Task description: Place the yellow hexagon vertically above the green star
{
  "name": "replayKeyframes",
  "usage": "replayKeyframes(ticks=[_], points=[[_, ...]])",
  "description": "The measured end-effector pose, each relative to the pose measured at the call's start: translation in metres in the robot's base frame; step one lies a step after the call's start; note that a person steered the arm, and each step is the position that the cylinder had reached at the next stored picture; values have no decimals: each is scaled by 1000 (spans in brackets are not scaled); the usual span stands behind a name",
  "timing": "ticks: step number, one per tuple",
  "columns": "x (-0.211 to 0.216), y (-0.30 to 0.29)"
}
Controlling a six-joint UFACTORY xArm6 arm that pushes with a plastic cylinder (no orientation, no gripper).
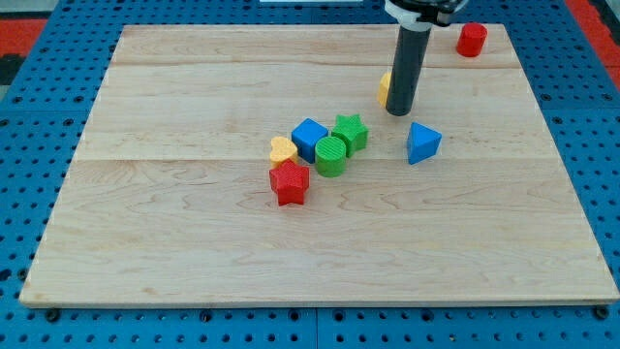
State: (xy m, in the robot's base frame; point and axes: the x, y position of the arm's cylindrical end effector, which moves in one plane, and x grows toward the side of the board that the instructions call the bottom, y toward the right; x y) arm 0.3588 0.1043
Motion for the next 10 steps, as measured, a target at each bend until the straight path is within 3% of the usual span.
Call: replayKeyframes(ticks=[2,4,8,9,10], points=[[-9,40],[-30,-17],[-59,10],[-54,62],[-10,86]])
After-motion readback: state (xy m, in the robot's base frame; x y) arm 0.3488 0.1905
